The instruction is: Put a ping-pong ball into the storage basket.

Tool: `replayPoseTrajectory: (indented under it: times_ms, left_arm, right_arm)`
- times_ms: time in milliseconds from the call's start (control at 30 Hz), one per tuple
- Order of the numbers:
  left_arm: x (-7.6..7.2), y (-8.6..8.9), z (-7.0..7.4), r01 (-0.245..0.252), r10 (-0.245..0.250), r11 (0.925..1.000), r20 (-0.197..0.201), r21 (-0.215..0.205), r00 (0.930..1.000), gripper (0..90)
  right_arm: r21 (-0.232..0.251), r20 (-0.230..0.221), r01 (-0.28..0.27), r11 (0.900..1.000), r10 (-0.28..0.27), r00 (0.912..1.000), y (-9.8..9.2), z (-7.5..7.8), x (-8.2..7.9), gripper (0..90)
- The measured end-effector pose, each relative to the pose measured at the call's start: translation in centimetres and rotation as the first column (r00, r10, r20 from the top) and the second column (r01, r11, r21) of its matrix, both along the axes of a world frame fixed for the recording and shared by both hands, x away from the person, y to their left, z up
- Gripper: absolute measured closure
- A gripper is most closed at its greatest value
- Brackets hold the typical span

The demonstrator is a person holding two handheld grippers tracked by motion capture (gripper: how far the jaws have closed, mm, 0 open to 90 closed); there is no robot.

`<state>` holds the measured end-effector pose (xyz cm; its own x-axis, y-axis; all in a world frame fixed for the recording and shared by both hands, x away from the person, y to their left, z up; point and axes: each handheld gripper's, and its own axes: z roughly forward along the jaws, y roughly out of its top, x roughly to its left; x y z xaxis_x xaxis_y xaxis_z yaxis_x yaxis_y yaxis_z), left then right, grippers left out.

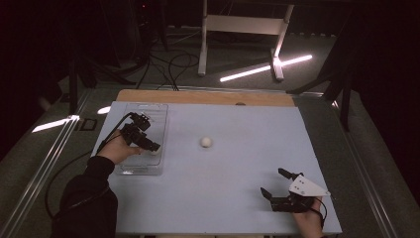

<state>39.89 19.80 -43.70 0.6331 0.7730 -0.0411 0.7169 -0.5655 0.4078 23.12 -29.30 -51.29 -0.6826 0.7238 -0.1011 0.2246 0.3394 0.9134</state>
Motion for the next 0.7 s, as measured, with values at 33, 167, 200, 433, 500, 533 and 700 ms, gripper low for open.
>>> replayPoseTrajectory:
  times_ms: [33,167,200,433,500,533,700]
  left_arm:
    - [0.0,0.1,0.2,-0.001,0.001,0.9999,-0.002,-0.012,1.0000,18.8]
    - [-0.3,0.2,0.7,0.019,-0.019,0.9988,-0.001,-0.044,0.9998,7.7]
    - [-0.3,0.2,0.8,0.034,-0.035,0.9978,-0.007,-0.057,0.9994,5.0]
    - [-0.7,0.0,1.4,0.066,-0.066,0.9951,0.000,-0.074,0.9978,0.6]
    - [-0.7,-0.1,1.6,0.072,-0.073,0.9945,-0.001,-0.076,0.9974,0.4]
    - [-0.8,-0.1,1.7,0.069,-0.069,0.9947,0.000,-0.077,0.9976,0.4]
    - [-1.0,-0.4,1.9,0.086,-0.086,0.9927,-0.002,-0.085,0.9963,0.5]
  right_arm:
    - [-0.001,0.001,0.001,1.000,-0.001,1.0000,0.0,0.0,0.0,9.4]
    - [-0.001,0.001,0.001,1.000,-0.001,1.0000,0.0,0.0,0.0,9.3]
    - [-0.001,0.001,0.001,1.000,-0.001,1.0000,0.0,0.0,0.0,9.4]
    - [-0.001,0.001,0.002,1.000,-0.002,1.0000,0.1,0.0,0.0,9.4]
    - [0.000,-0.001,0.002,1.000,-0.002,1.0000,0.1,0.0,0.0,9.4]
    - [-0.001,-0.002,0.002,1.000,-0.002,1.0000,0.1,0.0,0.0,9.4]
    - [-0.001,0.001,0.000,1.000,0.000,1.0000,0.1,0.1,-0.1,9.4]
